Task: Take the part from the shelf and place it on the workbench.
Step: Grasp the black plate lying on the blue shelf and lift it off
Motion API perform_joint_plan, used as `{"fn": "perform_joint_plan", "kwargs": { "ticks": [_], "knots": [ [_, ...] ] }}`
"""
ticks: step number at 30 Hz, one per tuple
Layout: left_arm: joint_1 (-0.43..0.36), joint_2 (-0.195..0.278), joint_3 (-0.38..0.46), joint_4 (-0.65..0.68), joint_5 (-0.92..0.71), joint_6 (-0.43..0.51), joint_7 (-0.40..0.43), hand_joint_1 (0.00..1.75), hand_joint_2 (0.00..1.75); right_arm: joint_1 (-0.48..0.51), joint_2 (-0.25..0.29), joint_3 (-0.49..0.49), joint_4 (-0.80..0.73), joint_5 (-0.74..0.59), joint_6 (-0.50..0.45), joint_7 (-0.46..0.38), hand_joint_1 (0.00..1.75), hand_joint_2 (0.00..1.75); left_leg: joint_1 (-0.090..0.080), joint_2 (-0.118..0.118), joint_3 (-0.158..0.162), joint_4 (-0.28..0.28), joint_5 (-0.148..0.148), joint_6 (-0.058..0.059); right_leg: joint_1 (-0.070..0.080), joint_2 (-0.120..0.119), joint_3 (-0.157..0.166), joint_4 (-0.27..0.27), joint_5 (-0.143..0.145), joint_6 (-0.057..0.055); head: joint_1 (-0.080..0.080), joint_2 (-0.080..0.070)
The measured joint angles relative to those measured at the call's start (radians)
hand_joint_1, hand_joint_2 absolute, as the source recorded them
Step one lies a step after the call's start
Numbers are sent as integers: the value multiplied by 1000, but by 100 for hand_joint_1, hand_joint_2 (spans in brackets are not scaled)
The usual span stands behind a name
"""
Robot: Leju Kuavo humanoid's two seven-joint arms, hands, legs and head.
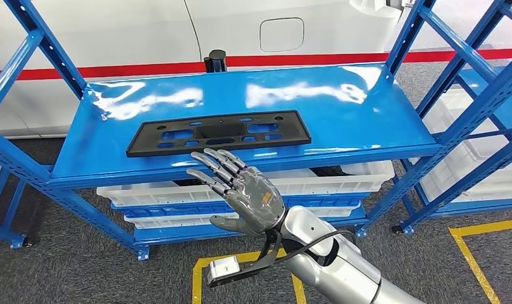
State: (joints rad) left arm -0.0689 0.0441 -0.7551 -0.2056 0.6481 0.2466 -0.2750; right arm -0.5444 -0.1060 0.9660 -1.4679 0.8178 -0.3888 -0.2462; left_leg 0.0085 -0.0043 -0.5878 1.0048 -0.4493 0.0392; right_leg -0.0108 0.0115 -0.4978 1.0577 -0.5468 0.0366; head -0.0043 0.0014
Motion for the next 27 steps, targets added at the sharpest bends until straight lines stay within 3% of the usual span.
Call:
{"fn": "perform_joint_plan", "kwargs": {
  "ticks": [2,4,5,6,7,8,9,10,11,12,14,17,19,21,22,23,24,25,27],
  "knots": [
    [0,0,2,0,0,0,0,0,0,-1,0,1,0,3,0,2,0,175,1,-1,19,-4,-12,8,-1,-2,-74,113,-25,0,2,0],
    [1,-1,3,0,0,-1,0,0,0,3,-2,1,2,5,0,4,0,175,1,-2,35,-4,-28,9,-2,-2,-160,209,-59,1,2,0],
    [2,-1,3,0,0,-1,0,0,0,5,-2,2,3,6,0,5,0,175,2,-4,46,-4,-38,7,-3,-2,-187,217,-63,4,2,0],
    [3,-2,3,0,0,-1,0,0,0,6,-2,2,3,7,0,5,0,175,2,-5,60,-4,-49,5,-4,-3,-196,193,-50,11,2,0],
    [3,-3,3,0,0,-2,0,0,0,6,-2,3,4,9,0,6,0,175,3,-6,75,-4,-60,3,-5,-4,-192,141,-17,21,2,0],
    [3,-4,3,0,0,-2,0,0,0,6,-2,4,5,11,0,6,0,175,3,-6,87,-5,-72,-2,-6,-7,-178,77,33,32,3,0],
    [3,-4,3,0,0,-2,0,0,0,6,-3,6,6,12,0,7,0,175,2,-7,101,-4,-85,-6,-5,-11,-166,25,74,34,2,0],
    [3,-4,3,0,0,-2,0,0,0,6,-3,8,7,13,0,8,0,175,1,-6,109,-4,-95,-13,-2,-15,-153,-10,104,27,1,0],
    [2,-4,3,1,0,-1,1,0,0,6,-3,10,8,14,0,9,0,175,0,-6,117,-3,-102,-20,1,-17,-145,-25,120,13,1,0],
    [1,-4,3,1,0,0,0,0,0,5,-3,11,9,15,1,9,0,175,-1,-5,126,-2,-105,-26,3,-17,-140,-26,118,-4,0,0],
    [-1,-3,3,1,0,3,-1,0,0,3,0,14,9,16,1,11,0,175,1,-1,125,12,-106,-35,-1,-13,-125,-31,119,-23,0,0],
    [-3,-4,3,0,0,4,-5,0,0,0,4,15,9,18,1,11,0,175,4,1,68,107,-118,-44,-7,-11,-110,-36,111,-37,-3,0],
    [-2,-5,3,0,0,5,-7,0,0,-1,5,16,10,18,1,11,0,175,5,1,-10,216,-158,-52,-6,-11,-104,-36,103,-48,-5,0],
    [0,-5,2,0,0,9,-9,0,0,0,5,19,13,19,4,13,0,175,7,1,-75,270,-182,-58,-5,-9,-95,-36,94,-53,-5,0],
    [0,-5,2,0,-1,14,-9,0,0,0,6,20,16,20,8,15,0,175,8,1,-86,254,-162,-59,-5,-8,-89,-36,89,-52,-6,0],
    [0,-4,2,0,-2,20,-9,0,0,0,7,22,18,20,14,18,0,175,9,1,-79,205,-121,-58,-5,-7,-81,-36,84,-50,-6,0],
    [0,-4,2,0,-4,26,-9,0,0,-1,9,23,21,20,21,20,0,175,10,2,-61,137,-69,-55,-5,-6,-75,-36,79,-47,-6,0],
    [0,-3,2,0,-7,31,-9,0,0,-2,11,25,26,20,28,23,0,175,9,2,-45,80,-38,-52,-3,-5,-69,-36,75,-44,-5,0],
    [-2,-4,2,0,-13,38,-9,0,0,-5,16,29,39,20,41,27,0,175,4,3,-28,23,-21,-42,0,-4,-67,-36,68,-34,-5,0]
  ]
}}
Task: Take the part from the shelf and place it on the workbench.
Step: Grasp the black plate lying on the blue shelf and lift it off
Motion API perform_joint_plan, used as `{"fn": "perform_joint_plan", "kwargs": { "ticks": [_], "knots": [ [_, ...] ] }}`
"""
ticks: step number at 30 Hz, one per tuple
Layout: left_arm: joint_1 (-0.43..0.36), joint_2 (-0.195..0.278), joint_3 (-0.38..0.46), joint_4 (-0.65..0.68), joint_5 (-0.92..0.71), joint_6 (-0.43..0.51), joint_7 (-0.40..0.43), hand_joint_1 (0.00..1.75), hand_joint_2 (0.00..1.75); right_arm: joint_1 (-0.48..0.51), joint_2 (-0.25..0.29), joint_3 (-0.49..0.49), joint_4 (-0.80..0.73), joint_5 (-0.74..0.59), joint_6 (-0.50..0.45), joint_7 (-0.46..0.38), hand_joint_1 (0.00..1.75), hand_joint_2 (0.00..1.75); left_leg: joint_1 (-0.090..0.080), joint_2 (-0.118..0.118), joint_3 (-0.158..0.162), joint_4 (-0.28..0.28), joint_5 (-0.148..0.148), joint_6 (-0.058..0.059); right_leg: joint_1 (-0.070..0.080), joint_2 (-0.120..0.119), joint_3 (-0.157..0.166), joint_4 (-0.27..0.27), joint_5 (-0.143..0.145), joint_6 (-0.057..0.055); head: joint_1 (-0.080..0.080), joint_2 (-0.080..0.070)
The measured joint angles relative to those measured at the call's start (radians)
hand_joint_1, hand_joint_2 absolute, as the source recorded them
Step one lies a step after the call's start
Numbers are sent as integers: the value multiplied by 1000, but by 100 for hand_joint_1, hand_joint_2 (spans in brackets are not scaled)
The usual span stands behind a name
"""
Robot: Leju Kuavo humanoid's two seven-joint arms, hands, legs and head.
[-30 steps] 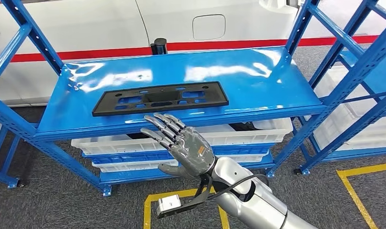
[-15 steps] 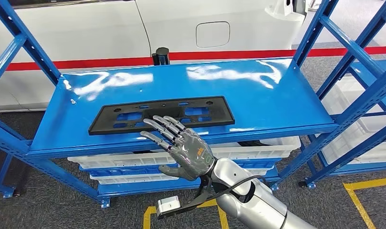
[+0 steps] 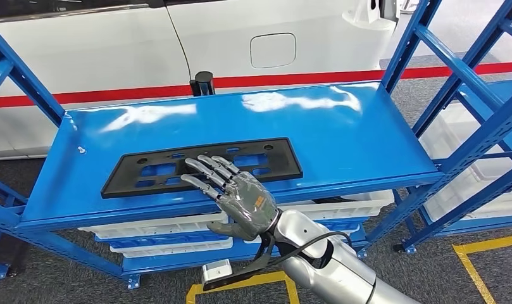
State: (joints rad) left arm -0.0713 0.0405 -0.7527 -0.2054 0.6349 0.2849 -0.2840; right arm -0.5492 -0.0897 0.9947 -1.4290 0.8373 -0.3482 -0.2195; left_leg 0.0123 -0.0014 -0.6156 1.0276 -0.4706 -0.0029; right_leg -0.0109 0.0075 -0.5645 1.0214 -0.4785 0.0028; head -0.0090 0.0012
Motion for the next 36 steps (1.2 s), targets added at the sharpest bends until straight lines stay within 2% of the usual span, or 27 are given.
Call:
{"fn": "perform_joint_plan", "kwargs": {
  "ticks": [1,4,5,11,16,20,27,32,36],
  "knots": [
    [-1,0,0,0,-3,1,1,0,0,-1,2,3,8,0,6,2,0,175,-3,0,2,0,-1,4,3,0,-1,1,-4,4,0,0],
    [-4,-1,0,-1,-8,2,7,0,0,-5,7,15,34,2,26,9,0,175,-3,-2,13,-6,26,1,6,-2,2,1,-12,-2,2,0],
    [-6,-2,0,-1,-9,1,10,0,0,-7,7,20,46,4,34,10,0,175,-4,-2,12,-6,26,0,6,-3,5,-2,-11,-6,2,0],
    [-13,-3,-1,-1,-16,0,14,0,0,-15,20,70,125,15,56,21,0,175,-6,-4,12,-6,21,10,5,-4,15,-17,-8,-1,2,0],
    [-15,-3,-1,-1,-16,0,14,0,0,-21,32,90,162,15,55,27,0,175,-8,-4,12,-5,18,14,3,-4,16,-19,-10,16,2,0],
    [-16,-3,-1,-1,-16,1,12,0,0,-30,47,93,198,1,47,42,0,175,-7,-3,12,-5,17,15,3,-4,15,-19,-10,17,2,0],
    [-17,-5,-1,-1,-16,2,5,0,0,-50,74,75,279,-30,-8,43,0,175,-3,-3,12,-5,17,14,6,-4,15,-18,-10,17,2,0],
    [-17,-6,-1,-1,-16,3,4,0,0,-51,90,7,328,-101,-91,29,0,175,-3,-3,12,-5,17,14,7,-4,15,-18,-10,16,2,0],
    [-17,-7,-1,-1,-16,3,9,0,0,-59,96,-38,343,-123,-108,22,0,175,-3,-3,12,-5,17,14,8,-4,15,-18,-10,16,2,0]
  ]
}}
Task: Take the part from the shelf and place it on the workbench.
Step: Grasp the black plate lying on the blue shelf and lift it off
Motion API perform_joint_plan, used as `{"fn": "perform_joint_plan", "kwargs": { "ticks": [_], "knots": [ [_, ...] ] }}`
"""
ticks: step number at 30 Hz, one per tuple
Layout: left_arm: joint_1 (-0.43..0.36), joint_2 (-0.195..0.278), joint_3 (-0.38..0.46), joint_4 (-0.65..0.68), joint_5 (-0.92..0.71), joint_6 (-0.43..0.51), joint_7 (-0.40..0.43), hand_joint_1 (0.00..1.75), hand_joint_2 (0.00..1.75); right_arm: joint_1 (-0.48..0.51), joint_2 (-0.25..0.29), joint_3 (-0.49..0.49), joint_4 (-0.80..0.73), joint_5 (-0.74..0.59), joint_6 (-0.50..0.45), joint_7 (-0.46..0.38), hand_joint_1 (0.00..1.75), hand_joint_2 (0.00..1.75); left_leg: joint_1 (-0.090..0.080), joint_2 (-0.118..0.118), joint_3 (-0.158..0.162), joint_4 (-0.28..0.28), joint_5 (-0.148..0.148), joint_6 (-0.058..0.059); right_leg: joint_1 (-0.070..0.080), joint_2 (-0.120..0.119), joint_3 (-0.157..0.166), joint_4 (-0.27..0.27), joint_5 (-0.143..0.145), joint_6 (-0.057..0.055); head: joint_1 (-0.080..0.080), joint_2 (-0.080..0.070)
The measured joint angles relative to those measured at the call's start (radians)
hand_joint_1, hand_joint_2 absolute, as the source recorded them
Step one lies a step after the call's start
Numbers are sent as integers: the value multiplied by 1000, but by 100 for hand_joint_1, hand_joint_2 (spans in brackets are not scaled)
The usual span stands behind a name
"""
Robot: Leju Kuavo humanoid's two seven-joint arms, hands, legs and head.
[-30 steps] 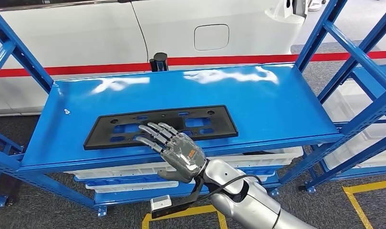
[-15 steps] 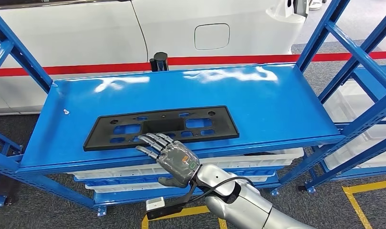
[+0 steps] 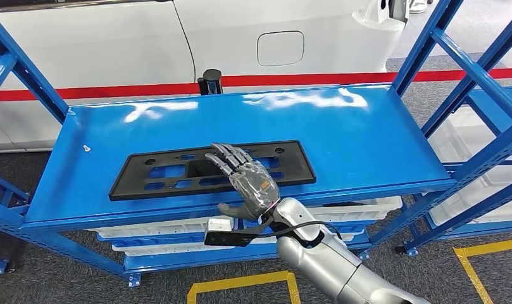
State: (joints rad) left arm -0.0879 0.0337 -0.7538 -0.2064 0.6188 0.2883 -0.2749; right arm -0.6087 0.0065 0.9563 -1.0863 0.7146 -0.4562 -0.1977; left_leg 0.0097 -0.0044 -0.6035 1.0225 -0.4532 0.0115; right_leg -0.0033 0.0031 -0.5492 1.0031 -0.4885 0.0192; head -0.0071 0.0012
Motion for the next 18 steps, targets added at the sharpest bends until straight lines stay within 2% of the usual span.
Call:
{"fn": "perform_joint_plan", "kwargs": {
  "ticks": [7,18],
  "knots": [
    [0,0,-1,0,-8,2,6,0,0,-1,3,-68,-4,-39,-39,0,0,175,0,0,0,0,0,0,0,0,0,0,0,0,0,0],
    [-4,0,-2,0,-21,14,5,0,0,8,-5,-117,-13,8,-58,12,0,175,0,1,0,0,0,0,0,0,-1,0,0,0,0,0]
  ]
}}
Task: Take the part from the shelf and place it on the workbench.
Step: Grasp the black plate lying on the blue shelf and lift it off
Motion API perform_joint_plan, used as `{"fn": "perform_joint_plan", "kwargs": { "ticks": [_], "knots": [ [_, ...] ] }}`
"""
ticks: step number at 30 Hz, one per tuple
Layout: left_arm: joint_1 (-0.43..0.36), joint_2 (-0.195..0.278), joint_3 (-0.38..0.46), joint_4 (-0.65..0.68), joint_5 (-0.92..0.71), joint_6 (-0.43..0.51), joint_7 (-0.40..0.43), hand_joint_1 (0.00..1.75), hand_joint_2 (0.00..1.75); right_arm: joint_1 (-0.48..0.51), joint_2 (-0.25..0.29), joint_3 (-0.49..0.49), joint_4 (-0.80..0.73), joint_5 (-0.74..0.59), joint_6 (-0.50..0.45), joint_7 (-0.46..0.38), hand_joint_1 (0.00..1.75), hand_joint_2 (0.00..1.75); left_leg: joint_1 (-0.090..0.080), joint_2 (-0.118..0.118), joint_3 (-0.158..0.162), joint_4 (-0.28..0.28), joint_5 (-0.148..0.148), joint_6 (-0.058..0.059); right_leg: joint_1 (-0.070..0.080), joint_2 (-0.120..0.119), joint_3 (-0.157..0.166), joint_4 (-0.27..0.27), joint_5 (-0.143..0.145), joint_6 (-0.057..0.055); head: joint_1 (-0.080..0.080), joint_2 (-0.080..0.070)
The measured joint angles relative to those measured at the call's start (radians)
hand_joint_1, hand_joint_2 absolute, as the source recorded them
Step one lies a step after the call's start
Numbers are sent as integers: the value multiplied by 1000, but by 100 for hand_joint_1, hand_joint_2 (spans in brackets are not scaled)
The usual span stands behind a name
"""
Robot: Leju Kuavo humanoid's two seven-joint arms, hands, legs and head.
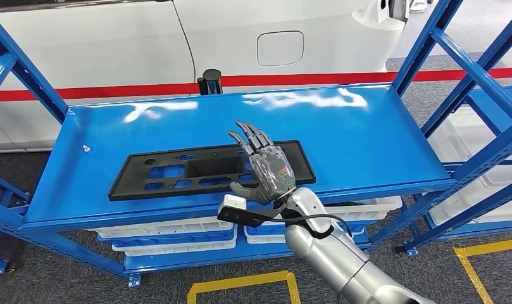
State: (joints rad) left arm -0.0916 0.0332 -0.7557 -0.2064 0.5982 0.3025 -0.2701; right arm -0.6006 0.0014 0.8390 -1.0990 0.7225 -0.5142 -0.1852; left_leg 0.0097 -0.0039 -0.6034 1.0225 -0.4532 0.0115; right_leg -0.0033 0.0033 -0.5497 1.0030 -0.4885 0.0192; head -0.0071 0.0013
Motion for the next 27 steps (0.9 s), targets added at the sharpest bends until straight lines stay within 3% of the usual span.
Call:
{"fn": "perform_joint_plan", "kwargs": {
  "ticks": [11,27],
  "knots": [
    [-8,0,0,0,-3,10,0,0,0,4,1,0,24,93,2,29,0,175,0,0,0,0,0,0,0,0,0,0,0,0,0,0],
    [-9,5,0,-2,-1,-14,-1,0,0,3,32,19,96,107,38,40,0,175,0,0,0,0,0,0,0,0,0,0,0,0,0,0]
  ]
}}
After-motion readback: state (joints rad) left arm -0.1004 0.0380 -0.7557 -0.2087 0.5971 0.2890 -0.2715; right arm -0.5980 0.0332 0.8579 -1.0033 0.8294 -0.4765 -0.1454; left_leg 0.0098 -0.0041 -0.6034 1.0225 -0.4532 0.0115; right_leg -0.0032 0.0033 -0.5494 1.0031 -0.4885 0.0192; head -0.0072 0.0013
